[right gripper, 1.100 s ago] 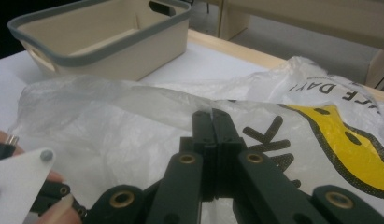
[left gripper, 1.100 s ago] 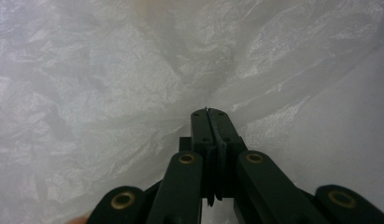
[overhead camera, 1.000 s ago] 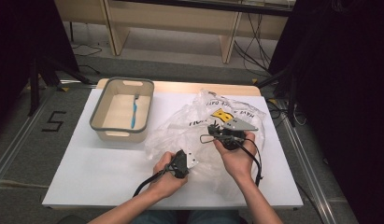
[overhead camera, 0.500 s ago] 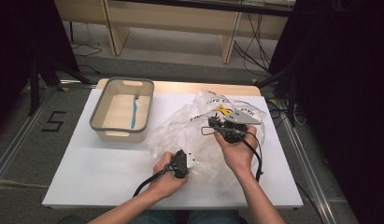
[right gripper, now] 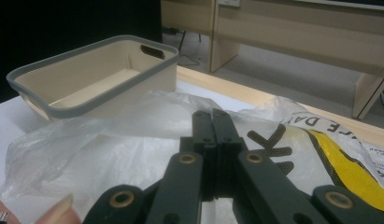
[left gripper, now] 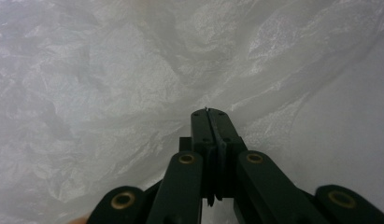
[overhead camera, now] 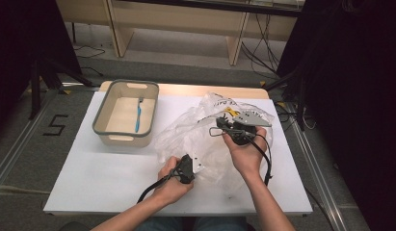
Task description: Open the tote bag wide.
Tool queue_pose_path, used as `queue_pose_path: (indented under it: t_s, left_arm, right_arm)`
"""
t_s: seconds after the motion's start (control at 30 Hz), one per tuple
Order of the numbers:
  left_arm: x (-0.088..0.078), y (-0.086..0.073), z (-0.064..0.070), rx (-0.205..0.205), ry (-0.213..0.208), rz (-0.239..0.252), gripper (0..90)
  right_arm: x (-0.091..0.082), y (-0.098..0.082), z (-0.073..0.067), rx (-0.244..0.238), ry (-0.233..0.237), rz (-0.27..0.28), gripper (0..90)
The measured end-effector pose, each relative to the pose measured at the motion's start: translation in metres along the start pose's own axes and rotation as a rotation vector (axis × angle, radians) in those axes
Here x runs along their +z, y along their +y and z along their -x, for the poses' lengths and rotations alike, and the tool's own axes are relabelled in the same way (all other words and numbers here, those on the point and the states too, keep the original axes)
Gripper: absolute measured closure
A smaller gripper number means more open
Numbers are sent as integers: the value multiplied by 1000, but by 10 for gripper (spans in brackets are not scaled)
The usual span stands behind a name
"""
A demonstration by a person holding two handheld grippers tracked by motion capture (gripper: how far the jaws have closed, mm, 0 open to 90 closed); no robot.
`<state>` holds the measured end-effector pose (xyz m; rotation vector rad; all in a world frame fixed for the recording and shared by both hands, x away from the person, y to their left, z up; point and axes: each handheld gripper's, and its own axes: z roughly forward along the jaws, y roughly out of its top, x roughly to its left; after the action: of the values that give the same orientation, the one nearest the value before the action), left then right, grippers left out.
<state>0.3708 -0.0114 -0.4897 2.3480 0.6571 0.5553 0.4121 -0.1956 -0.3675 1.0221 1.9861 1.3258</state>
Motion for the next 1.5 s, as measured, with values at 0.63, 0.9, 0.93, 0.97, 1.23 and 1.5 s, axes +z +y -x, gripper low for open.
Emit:
queue_pose_path:
  t_s: [0.63,0.9,0.93,0.97,1.23,1.5]
  left_arm:
    - [-13,3,-5,-29,-12,32,813]
    - [-30,5,-5,-12,-22,95,594]
    - [-32,5,-5,-18,-32,91,552]
    - [-34,4,-5,-22,-41,90,521]
    - [-53,-3,-6,-45,-87,131,389]
    - [-72,-16,-9,-60,-75,151,353]
  right_arm:
    - [1,-2,-2,-7,3,-8,900]
    - [1,-2,-1,-5,3,-9,900]
    - [1,-3,-1,-4,2,-9,900]
    - [1,-3,-1,-2,2,-9,900]
    - [1,-3,-1,-4,2,-11,900]
    - [1,-4,0,-5,1,-10,900]
